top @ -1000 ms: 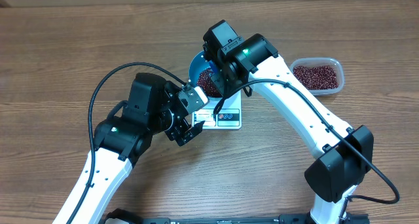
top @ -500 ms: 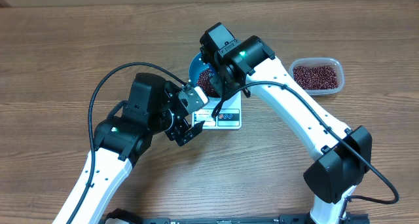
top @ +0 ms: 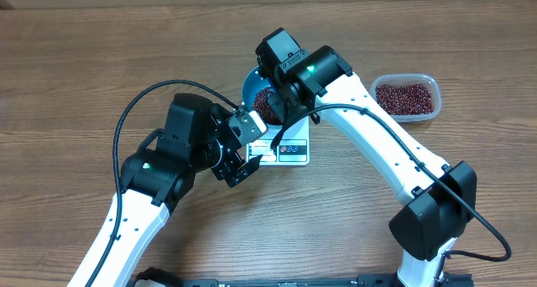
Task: Scoop item into bowl and weigh 150g on scale
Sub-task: 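Tilt the blue scoop with the right gripper to pour beans into the bowl, then move the empty scoop with the right gripper back to the bean container, then scoop more beans from the container with the right gripper's blue scoop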
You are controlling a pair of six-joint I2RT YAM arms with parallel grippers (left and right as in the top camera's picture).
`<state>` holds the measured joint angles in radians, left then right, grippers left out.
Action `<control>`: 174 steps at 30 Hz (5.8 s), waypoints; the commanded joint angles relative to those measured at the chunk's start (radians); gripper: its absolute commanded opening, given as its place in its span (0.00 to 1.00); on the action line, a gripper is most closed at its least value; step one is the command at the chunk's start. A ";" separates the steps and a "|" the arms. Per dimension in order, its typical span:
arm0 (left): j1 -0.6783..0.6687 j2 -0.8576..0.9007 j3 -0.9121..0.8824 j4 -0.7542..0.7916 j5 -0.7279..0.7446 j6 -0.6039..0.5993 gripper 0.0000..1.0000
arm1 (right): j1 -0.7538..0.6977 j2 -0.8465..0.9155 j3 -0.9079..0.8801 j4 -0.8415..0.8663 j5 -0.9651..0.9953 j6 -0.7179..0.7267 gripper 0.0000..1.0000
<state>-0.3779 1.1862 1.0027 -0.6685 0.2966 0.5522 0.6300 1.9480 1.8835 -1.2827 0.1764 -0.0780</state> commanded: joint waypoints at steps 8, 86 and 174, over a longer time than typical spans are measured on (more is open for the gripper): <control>0.006 0.003 0.027 -0.001 0.010 -0.017 1.00 | -0.047 -0.043 0.100 0.001 0.031 0.142 0.04; 0.005 0.003 0.027 -0.002 0.008 -0.017 1.00 | -0.552 -0.072 -0.283 -0.001 0.228 0.265 0.04; 0.005 0.003 0.027 -0.001 0.008 -0.017 0.99 | -0.655 -0.074 -0.361 0.104 -0.395 0.196 0.04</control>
<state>-0.3779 1.1862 1.0027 -0.6689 0.2962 0.5522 0.0067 1.9079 1.4921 -1.1755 -0.1265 0.1452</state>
